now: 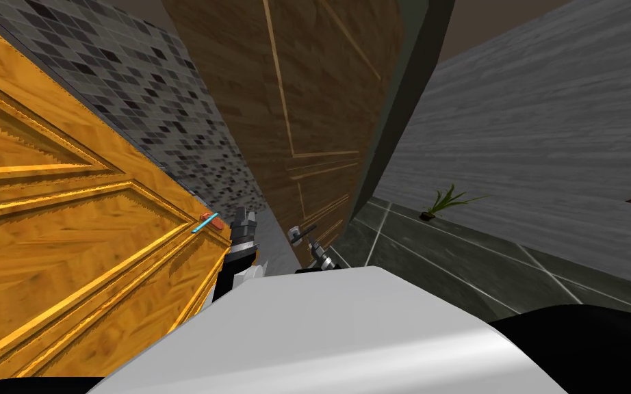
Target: Push the door open
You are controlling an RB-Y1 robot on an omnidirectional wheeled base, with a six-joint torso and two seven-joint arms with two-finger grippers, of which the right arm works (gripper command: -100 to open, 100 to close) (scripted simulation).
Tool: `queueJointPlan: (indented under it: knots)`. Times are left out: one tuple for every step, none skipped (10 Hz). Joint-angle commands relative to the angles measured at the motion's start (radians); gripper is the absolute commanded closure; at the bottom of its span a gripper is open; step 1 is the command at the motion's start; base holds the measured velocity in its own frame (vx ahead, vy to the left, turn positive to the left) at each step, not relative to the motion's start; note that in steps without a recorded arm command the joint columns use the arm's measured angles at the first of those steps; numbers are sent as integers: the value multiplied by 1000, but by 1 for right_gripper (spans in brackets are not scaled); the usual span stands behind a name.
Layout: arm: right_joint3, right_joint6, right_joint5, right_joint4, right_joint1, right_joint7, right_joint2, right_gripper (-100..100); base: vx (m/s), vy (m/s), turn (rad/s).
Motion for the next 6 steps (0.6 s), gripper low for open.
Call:
queueJointPlan:
  knots:
    - [0,0,0,0,0,0,0,-100,61,77,-4]
    - [0,0,0,0,0,0,0,100,-4,-9,-4]
    - [0,0,0,0,0,0,0,100,-23,-31,5]
    - [0,0,0,0,0,0,0,100,-22,-28,3]
    - [0,0,0,0,0,0,0,100,-16,-18,0]
    - [0,0,0,0,0,0,0,100,-9,-8,0]
